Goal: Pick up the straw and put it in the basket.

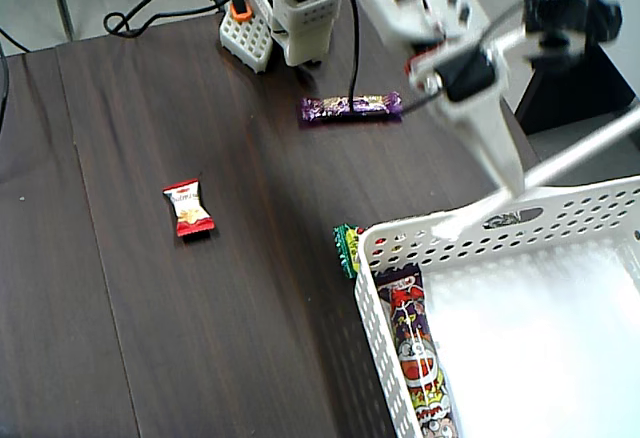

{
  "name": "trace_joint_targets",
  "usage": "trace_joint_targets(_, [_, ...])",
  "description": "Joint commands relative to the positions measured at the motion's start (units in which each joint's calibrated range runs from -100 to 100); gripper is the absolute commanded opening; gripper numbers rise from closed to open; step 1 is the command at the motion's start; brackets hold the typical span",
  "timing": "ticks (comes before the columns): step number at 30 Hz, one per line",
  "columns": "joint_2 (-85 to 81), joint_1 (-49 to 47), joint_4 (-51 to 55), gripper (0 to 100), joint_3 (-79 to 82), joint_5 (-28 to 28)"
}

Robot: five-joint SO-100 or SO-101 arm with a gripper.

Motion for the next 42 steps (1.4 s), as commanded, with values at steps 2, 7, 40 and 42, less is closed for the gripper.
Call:
trace_joint_targets(2, [12.1,3.6,-10.0,1,-12.0,-0.3])
trace_joint_targets(7, [19.9,4.2,-9.7,1,-19.8,-0.3])
trace_joint_targets(40, [16.3,3.0,25.9,6,-30.4,-0.4])
trace_joint_targets(42, [12.5,3.1,30.2,1,-30.6,-0.4])
